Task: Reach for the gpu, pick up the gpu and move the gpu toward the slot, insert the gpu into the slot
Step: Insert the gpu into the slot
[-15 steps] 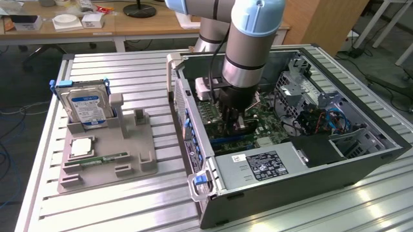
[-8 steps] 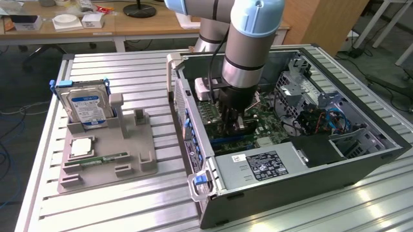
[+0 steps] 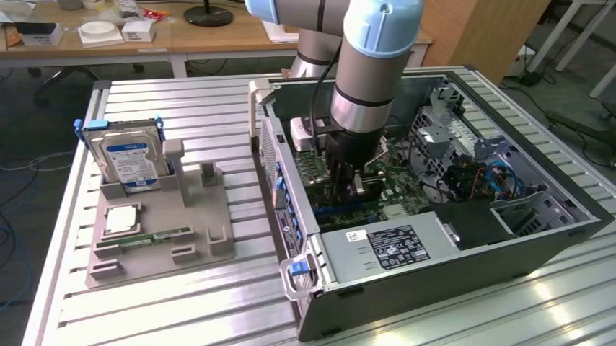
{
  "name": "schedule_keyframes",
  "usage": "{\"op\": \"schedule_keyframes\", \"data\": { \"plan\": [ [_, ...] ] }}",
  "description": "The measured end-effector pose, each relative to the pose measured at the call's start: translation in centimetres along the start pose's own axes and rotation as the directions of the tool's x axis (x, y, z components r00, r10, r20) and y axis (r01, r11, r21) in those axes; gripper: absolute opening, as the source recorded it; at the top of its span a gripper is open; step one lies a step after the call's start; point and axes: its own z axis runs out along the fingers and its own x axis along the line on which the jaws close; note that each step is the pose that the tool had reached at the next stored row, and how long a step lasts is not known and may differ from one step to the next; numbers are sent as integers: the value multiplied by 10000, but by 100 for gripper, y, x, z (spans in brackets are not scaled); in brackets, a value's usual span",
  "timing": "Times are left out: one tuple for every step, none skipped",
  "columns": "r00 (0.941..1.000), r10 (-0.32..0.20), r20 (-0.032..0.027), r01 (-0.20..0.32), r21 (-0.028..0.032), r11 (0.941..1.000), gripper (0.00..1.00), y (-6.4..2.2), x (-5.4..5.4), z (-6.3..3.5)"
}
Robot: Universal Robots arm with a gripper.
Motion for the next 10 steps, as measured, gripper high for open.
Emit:
{"op": "schedule_keyframes", "data": {
  "plan": [
    [10000,1,1,-1,0,10000,29,0,0,0],
    [10000,1,0,-1,0,10000,29,0,0,0],
    [10000,1,0,-1,0,10000,29,0,0,0],
    [10000,1,0,-1,0,10000,29,0,0,0],
    [10000,0,0,0,0,10000,29,0,0,0],
    [10000,1,0,-1,0,10000,29,0,0,0],
    [10000,1,0,-1,0,10000,29,0,0,0],
    [10000,1,0,-1,0,10000,29,0,0,0],
    [10000,1,2,-1,1,10000,29,0,0,0],
    [10000,-2,5,2,4,10000,29,0,-1,-1]
  ]
}}
